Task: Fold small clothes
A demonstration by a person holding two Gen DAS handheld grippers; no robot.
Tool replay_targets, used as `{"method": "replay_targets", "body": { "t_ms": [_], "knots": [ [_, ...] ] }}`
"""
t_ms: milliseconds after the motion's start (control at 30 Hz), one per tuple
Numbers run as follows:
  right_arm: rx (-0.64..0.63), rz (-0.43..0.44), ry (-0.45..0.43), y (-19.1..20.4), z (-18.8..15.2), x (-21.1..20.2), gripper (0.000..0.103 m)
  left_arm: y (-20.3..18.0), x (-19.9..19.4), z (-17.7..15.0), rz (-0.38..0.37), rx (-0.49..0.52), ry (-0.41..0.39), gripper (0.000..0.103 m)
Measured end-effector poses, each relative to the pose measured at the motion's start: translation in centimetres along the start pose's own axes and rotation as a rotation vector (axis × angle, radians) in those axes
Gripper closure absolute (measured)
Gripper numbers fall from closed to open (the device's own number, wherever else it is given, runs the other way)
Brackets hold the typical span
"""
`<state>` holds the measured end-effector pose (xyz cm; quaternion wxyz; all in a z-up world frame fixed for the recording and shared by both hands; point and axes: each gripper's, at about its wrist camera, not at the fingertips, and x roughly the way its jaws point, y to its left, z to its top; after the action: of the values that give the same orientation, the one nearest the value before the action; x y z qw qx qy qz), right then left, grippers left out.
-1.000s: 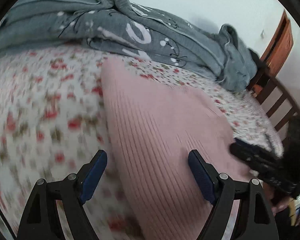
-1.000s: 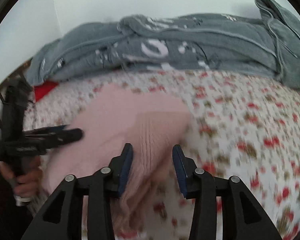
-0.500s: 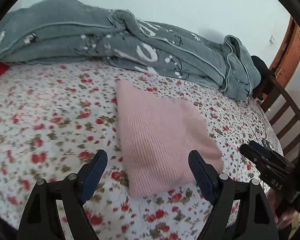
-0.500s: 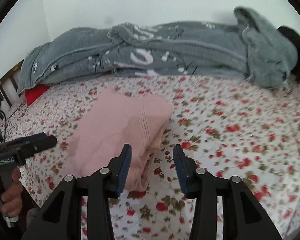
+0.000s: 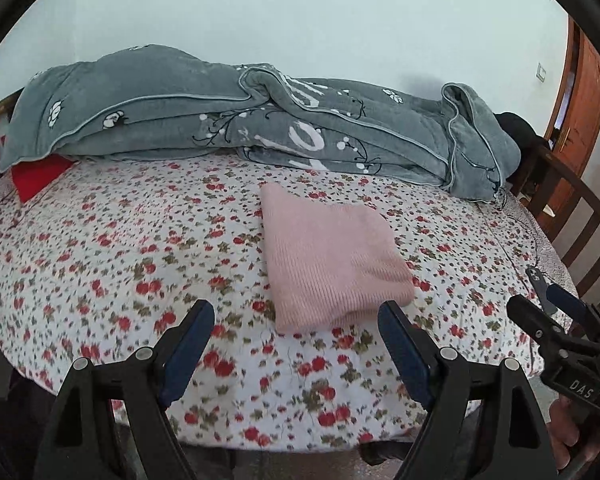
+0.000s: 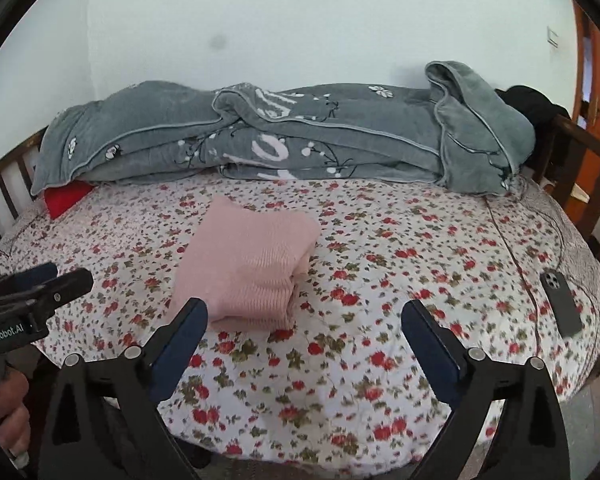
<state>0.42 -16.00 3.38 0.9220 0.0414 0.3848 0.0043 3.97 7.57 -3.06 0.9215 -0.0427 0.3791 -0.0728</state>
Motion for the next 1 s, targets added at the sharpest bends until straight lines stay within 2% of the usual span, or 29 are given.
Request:
{"method": "replay_targets", "body": {
  "t_ms": [400, 1000],
  "knots": [
    [0.014, 0.020, -0.015, -0.7, -1.6, -2.7, 0.005, -0.9, -2.6, -1.4, 0.044, 0.012, -0.032, 0.020],
    [0.029, 0.011, -0.015, -0.9, -1.4, -2.8, 0.005, -0.8, -2.5, -1.4, 0.057, 0.003, -0.029, 0.020]
  ]
}}
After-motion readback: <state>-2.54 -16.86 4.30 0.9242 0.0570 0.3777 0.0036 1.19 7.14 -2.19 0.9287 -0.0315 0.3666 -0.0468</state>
